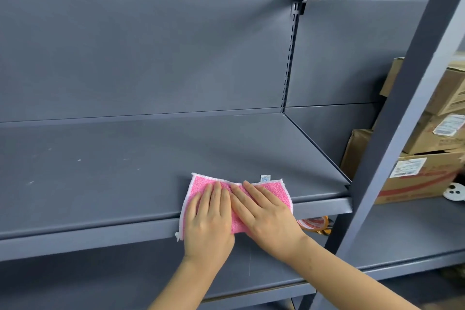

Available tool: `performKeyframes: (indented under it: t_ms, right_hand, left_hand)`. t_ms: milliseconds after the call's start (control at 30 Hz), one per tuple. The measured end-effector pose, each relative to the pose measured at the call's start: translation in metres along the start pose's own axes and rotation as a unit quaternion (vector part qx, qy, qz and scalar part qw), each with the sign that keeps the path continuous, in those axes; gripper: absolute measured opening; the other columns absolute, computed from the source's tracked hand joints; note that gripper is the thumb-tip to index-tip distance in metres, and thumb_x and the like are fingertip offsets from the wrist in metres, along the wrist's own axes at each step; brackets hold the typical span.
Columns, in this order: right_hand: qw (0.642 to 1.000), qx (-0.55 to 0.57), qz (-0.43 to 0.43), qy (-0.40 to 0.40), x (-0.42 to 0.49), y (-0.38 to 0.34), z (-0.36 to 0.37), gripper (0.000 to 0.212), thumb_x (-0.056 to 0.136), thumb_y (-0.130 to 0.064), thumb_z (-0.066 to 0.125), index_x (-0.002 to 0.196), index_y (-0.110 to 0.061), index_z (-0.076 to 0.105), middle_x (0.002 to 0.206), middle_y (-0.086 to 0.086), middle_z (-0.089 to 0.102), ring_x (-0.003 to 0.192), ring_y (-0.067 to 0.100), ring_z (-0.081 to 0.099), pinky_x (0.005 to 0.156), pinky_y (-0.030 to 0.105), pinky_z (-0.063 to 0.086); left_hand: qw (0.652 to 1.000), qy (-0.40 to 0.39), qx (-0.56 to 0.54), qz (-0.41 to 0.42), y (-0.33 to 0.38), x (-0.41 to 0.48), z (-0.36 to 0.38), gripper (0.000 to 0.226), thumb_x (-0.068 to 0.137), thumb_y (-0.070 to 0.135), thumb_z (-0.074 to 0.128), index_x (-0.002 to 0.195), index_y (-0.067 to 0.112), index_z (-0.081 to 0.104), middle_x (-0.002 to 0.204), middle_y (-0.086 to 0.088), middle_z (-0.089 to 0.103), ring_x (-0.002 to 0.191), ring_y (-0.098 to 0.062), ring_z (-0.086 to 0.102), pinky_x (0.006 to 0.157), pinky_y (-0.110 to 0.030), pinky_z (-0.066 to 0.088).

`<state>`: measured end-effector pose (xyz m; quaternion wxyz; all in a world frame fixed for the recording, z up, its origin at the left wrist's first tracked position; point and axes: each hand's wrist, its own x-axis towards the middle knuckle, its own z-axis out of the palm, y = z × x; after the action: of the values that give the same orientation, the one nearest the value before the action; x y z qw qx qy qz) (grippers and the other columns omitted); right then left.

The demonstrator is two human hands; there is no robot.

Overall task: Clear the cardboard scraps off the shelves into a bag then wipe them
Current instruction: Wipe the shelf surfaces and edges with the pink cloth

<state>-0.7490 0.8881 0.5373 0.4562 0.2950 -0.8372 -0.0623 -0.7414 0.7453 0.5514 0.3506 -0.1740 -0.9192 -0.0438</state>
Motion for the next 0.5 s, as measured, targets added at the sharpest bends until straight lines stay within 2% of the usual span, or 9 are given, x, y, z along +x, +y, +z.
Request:
performKeyframes:
  t_ms: [100, 167, 300, 400, 500]
  right_hand:
    - [1.000, -0.011, 0.001, -0.017, -0.008, 0.011, -0.006, 0.037, 0.081, -0.016, 0.049, 0.111, -0.010, 0.070, 0.115, 0.005, 0.070, 0.102, 0.027, 0.069, 0.086, 0.035, 0.054]
    - [0.999, -0.021, 0.003, -0.026, -0.013, 0.019, -0.009, 0.038, 0.080, -0.019, 0.049, 0.110, -0.011, 0.071, 0.115, 0.004, 0.070, 0.102, 0.027, 0.068, 0.086, 0.036, 0.054]
    - [0.999, -0.026, 0.016, -0.038, -0.022, 0.032, -0.015, 0.041, 0.080, -0.022, 0.050, 0.119, -0.011, 0.054, 0.116, 0.004, 0.069, 0.103, 0.027, 0.068, 0.085, 0.037, 0.055]
    - [0.998, -0.034, 0.022, -0.049, -0.026, 0.040, -0.020, 0.044, 0.078, -0.028, 0.054, 0.119, -0.012, 0.049, 0.115, 0.002, 0.070, 0.102, 0.027, 0.069, 0.083, 0.037, 0.056]
    - [0.996, -0.041, 0.023, -0.072, -0.029, 0.047, -0.024, 0.062, 0.066, -0.036, 0.075, 0.118, -0.012, 0.050, 0.113, 0.003, 0.070, 0.100, 0.028, 0.069, 0.081, 0.040, 0.056]
  left_hand:
    - [1.000, -0.013, -0.006, 0.009, 0.013, 0.003, 0.001, 0.045, 0.062, 0.010, 0.043, 0.092, 0.005, 0.076, 0.098, -0.009, 0.075, 0.093, -0.024, 0.073, 0.090, -0.034, 0.037]
    - [1.000, -0.024, -0.011, 0.015, 0.022, 0.006, 0.001, 0.043, 0.057, 0.009, 0.050, 0.092, 0.006, 0.076, 0.099, -0.008, 0.075, 0.093, -0.023, 0.073, 0.090, -0.034, 0.037]
    - [0.999, -0.041, -0.025, 0.021, 0.038, 0.011, 0.003, 0.044, 0.053, 0.008, 0.055, 0.092, 0.006, 0.076, 0.099, -0.009, 0.075, 0.094, -0.023, 0.073, 0.090, -0.034, 0.037]
    - [0.998, -0.053, -0.025, 0.027, 0.046, 0.013, 0.004, 0.043, 0.058, 0.011, 0.053, 0.093, 0.007, 0.076, 0.099, -0.008, 0.075, 0.094, -0.022, 0.072, 0.091, -0.033, 0.036]
    - [0.996, -0.069, -0.032, 0.034, 0.055, 0.015, 0.005, 0.043, 0.054, 0.011, 0.057, 0.092, 0.008, 0.076, 0.098, -0.007, 0.076, 0.094, -0.021, 0.073, 0.090, -0.033, 0.037]
